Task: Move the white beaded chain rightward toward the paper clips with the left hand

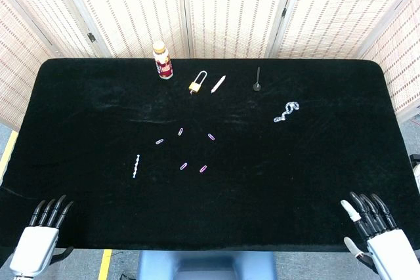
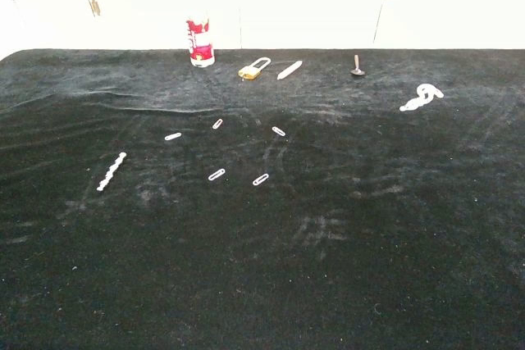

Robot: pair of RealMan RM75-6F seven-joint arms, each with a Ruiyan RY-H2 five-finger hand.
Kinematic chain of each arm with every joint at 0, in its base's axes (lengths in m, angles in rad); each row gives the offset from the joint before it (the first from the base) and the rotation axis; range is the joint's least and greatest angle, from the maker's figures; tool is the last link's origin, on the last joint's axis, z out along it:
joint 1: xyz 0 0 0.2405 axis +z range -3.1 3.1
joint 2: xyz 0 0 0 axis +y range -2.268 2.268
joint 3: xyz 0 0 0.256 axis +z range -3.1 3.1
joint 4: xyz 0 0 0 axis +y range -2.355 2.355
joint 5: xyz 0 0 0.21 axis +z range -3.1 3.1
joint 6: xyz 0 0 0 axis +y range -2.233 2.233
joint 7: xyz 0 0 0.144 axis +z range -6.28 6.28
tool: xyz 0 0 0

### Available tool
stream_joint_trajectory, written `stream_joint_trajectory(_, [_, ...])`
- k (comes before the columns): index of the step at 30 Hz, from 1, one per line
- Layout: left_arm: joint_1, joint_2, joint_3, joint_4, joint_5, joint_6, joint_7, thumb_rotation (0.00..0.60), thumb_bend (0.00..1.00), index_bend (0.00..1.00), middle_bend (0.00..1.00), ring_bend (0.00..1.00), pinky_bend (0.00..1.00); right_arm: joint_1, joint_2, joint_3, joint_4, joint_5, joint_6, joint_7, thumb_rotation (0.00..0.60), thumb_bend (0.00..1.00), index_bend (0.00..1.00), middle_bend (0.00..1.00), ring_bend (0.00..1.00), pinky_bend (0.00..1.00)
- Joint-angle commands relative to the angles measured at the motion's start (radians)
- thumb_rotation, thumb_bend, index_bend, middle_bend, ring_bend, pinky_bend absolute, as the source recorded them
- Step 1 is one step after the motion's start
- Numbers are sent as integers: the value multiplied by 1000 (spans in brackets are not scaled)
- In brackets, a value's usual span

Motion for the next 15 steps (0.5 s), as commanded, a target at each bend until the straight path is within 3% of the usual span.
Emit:
stream_joint_trajectory(1, [-1,-1,-1,0,0,0,-1,600,143,0,0,0,0,1,1,0,-1,0,-3,0,600,292,0,0,0,0])
stream_joint_trajectory(6, [-11,-9,-3,12,24,3,-13,600,143,0,0,0,5,1,3,0,-2,2,1,6,600,291,0,0,0,0])
stream_joint_trajectory(8, [-27,-21,-5,18,52,3,-62,600,144,0,1,23,80,-1,5,1,-2,4,8,12,600,291,0,0,0,0])
stream_joint_trajectory(10, [-48,-47,-15,29,88,11,-116,600,144,4,63,148,265,-4,5,3,2,5,19,19,600,291,0,0,0,0])
stream_joint_trajectory(12, [-68,-85,-35,41,115,22,-139,600,144,39,230,358,497,-6,6,4,5,7,28,30,600,291,0,0,0,0])
stream_joint_trajectory(13, [-79,-119,-50,42,118,26,-153,600,143,92,371,517,663,-8,8,5,7,9,34,39,600,291,0,0,0,0])
stream_joint_trajectory(15, [-94,-178,-76,39,104,25,-185,600,143,196,567,722,852,-12,10,7,12,10,50,53,600,292,0,0,0,0])
